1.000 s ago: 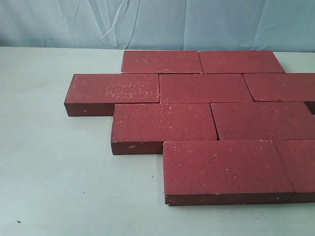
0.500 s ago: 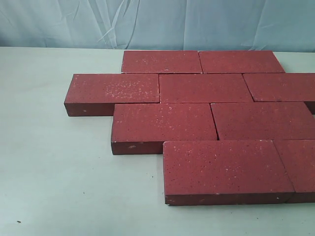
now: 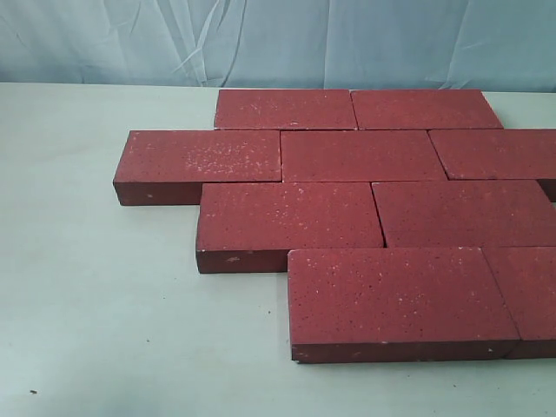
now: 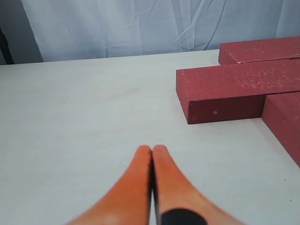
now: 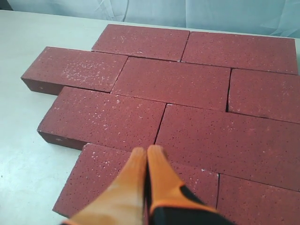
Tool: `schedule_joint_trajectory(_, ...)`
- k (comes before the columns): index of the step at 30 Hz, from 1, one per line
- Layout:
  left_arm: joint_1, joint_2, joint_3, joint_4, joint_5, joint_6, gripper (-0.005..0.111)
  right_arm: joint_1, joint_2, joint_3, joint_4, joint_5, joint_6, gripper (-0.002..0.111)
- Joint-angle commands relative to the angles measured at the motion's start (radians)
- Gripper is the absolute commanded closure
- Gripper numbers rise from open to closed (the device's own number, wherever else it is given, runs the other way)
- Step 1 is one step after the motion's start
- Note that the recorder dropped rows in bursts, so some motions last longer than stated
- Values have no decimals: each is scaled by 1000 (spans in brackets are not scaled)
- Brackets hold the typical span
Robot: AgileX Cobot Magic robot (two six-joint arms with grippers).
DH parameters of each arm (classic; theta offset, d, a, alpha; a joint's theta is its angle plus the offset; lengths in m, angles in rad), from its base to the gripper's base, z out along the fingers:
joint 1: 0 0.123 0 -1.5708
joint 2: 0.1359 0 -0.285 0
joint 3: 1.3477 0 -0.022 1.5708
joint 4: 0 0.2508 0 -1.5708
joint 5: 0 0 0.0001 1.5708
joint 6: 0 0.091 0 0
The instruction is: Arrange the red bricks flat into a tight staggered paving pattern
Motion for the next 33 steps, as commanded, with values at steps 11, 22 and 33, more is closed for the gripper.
schedule_joint_trajectory(11,20,-5,5,-11,-14,-5,107,-2,-5,5,-2,-5,0,109)
schedule_joint_trajectory(22,78,-5,5,-11,-14,-5,107,-2,-5,5,-2,-5,0,109)
schedule_joint_trajectory(33,78,-5,5,-11,-14,-5,107,-2,-7,5,-2,-7,0,109)
